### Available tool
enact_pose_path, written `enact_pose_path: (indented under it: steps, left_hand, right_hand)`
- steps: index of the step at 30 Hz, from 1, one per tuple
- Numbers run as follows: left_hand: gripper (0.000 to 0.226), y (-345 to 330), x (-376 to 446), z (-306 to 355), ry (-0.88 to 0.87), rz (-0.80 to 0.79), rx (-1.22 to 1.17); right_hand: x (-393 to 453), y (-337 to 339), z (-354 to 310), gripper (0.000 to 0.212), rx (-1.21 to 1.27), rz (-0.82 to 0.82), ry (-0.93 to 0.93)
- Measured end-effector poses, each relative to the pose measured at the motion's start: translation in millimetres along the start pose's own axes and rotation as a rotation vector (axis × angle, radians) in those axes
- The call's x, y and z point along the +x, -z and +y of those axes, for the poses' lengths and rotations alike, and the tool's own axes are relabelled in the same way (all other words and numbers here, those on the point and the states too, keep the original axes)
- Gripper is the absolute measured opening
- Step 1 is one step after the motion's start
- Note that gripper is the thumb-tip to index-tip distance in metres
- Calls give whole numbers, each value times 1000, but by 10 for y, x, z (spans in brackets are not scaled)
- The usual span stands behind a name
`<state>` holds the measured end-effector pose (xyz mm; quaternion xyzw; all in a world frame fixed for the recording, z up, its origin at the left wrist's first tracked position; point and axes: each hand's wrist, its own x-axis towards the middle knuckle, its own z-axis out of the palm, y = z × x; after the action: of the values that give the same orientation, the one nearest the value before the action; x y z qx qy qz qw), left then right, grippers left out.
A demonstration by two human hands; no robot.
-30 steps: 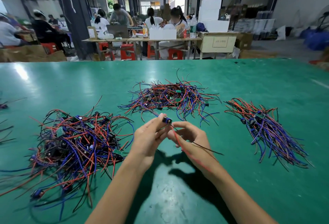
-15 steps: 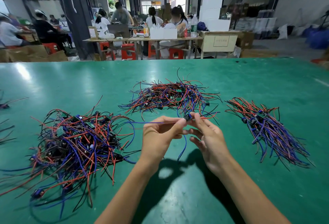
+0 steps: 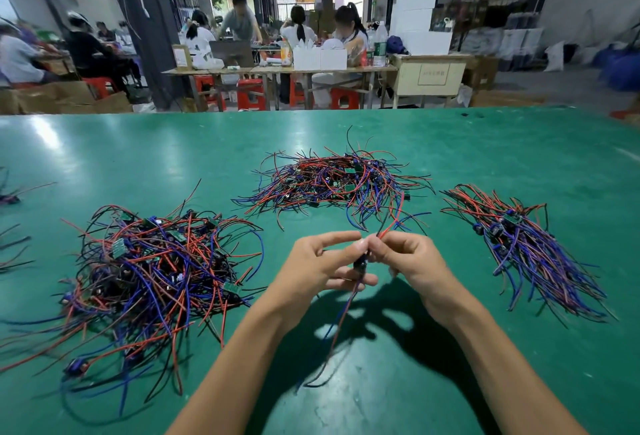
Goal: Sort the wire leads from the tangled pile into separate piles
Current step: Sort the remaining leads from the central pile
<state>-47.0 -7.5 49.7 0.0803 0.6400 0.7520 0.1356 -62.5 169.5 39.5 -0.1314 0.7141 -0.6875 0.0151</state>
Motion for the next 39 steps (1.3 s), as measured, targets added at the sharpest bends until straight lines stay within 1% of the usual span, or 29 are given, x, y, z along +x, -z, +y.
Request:
enact_pose_path:
  steps: [3,5,8,10,11,14,15,17,20,26,29,32,34,36,37,39]
  left_hand:
    - [30,34,7,12,1,-8,22]
    - [23,37,2,10,1,6,72]
    - [15,17,8,17,16,145,85]
    - [17,10,13,23,-2,221,97]
    - [19,9,11,24,-19,233,115]
    - [21,3,0,33,-86,218,171]
    - [21,-3,-2,33,-107,219,200]
    - [25,-34,-8,22,-139,220,275]
    - [28,-82,-4,5,-133,169,327]
    - [18,25,-18,9,-35,51,414]
    - [17,49,-32,3,39,-34,487]
    - [17,68,-56,20,94,-100,539]
    - [16,73,-73,20,113,-135,531]
    - [15,80,-75,25,107,-97,488]
    - [15,87,-63,26,91,-61,462]
    - [16,106,-32,37,41,25,402]
  right_hand:
    - [21,-49,23,21,-142,83,75]
    - [23,-85,43,20,-197,65,79]
    - [12,-132,55,29,-195,16,54]
    - [8,-187,52,29,-237,14,84]
    - [0,-222,53,29,-246,15,109]
    - [-25,-323,68,34,-173,56,141]
    - [-26,-354,78,36,-126,85,117]
    - [-17,-415,85,35,-22,154,32]
    - [25,-455,78,32,99,249,-47]
    - [113,-366,113,33,83,381,-97]
    - [141,-313,144,31,131,476,-193]
    - [156,-250,149,26,350,553,-272]
    - [151,-181,137,24,489,592,-298]
    - [134,-116,134,25,522,545,-290]
    - [131,-84,148,30,543,472,-278]
    - [135,-60,150,47,560,264,-273]
